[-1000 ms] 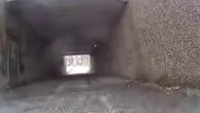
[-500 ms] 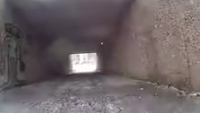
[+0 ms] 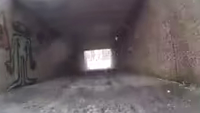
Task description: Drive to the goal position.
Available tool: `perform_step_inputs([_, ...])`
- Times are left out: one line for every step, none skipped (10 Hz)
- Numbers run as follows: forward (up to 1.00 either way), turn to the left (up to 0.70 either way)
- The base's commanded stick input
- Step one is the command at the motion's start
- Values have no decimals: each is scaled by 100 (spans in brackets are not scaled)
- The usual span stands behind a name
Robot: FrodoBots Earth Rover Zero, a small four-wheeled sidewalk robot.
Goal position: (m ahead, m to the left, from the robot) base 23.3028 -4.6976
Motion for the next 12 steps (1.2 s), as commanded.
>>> perform_step_inputs([100, 1])
perform_step_inputs([100, 34])
perform_step_inputs([100, 41])
perform_step_inputs([100, 41])
perform_step_inputs([100, 19])
perform_step_inputs([100, 1])
perform_step_inputs([100, 1])
perform_step_inputs([100, 1])
perform_step_inputs([100, 1])
perform_step_inputs([100, 1])
perform_step_inputs([100, 1])
perform_step_inputs([100, 1])
